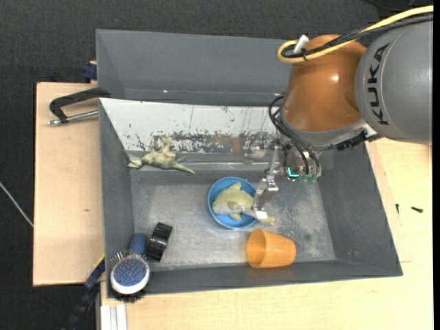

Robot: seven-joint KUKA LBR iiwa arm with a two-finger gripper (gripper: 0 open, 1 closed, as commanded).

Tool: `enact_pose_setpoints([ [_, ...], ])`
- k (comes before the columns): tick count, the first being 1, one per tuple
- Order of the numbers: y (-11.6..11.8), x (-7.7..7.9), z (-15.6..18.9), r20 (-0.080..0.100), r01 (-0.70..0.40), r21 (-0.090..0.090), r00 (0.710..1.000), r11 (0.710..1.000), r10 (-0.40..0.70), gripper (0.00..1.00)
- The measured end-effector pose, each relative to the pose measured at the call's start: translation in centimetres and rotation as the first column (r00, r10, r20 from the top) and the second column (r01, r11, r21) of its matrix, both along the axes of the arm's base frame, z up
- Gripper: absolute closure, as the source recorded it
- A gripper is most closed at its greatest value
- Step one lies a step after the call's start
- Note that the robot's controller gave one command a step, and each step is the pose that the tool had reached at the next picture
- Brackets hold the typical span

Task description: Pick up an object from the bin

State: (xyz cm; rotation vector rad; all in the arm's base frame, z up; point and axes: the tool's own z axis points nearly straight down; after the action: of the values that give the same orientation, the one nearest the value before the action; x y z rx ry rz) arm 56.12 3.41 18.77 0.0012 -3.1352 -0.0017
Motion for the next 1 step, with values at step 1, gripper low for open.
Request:
enact_pose_setpoints([
  [1, 1.91, 1.16, -11.33, 0.009, 0.394, 0.001, 0.919, 0.919, -0.394, 0.00],
])
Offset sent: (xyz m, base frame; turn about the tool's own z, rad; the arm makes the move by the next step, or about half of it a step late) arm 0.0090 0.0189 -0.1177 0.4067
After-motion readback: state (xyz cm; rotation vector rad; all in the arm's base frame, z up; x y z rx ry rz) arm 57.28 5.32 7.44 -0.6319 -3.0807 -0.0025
